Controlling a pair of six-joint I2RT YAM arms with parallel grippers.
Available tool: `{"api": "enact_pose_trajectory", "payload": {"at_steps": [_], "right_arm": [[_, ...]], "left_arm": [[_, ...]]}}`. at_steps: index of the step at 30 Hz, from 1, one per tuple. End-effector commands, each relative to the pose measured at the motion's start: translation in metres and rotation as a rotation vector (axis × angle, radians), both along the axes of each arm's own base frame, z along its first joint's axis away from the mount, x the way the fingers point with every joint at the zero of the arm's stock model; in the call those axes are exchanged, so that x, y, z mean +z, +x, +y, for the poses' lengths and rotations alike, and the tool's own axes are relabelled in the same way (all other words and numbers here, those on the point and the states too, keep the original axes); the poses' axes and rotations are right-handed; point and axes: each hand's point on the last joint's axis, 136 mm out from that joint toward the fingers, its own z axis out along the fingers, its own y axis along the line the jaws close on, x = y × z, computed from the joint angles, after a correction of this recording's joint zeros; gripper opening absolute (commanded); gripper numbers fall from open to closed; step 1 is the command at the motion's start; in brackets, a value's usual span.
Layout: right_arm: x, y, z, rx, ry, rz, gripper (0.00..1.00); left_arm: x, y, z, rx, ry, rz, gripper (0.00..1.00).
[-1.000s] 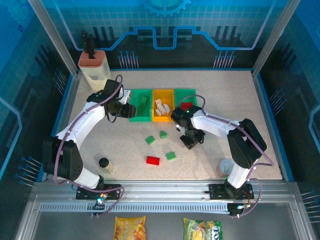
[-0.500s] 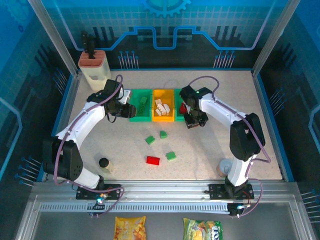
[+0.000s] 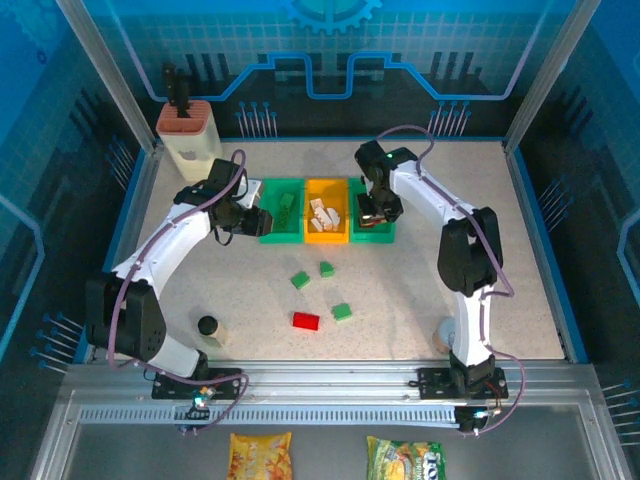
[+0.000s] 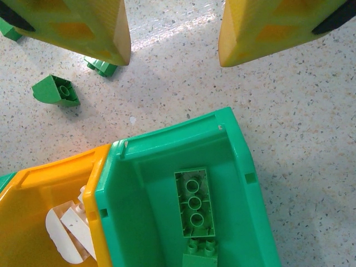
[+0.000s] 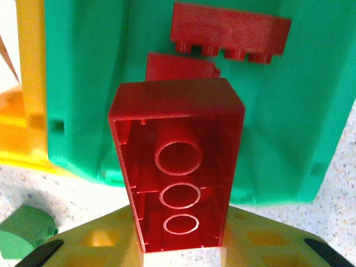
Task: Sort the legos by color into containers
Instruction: Place the lego in the container.
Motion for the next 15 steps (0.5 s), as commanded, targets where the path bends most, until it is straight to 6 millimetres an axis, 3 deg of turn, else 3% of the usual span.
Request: {"api": "enact_pose_trajectory", "payload": {"at_steps": [1,8,15], "right_arm": [[0.0,0.016,0.0,-0.048,0.042,0.008,0.36],[-0.005,0.047,0.014,-0.063,0.113,-0.008,0.37],[-0.013,0.06,0.016,-0.086,0.145,-0.005,0.37]], "left_arm": [[-0.004,-0.003,-0.001,-0.017,-0.007,0.025,0.47],[-0.006,-0.003,0.0,-0.015,-0.002,0.028,0.47],[-0.008,-0.003,0.0,-0.014,0.001,0.033,0.47]]}}
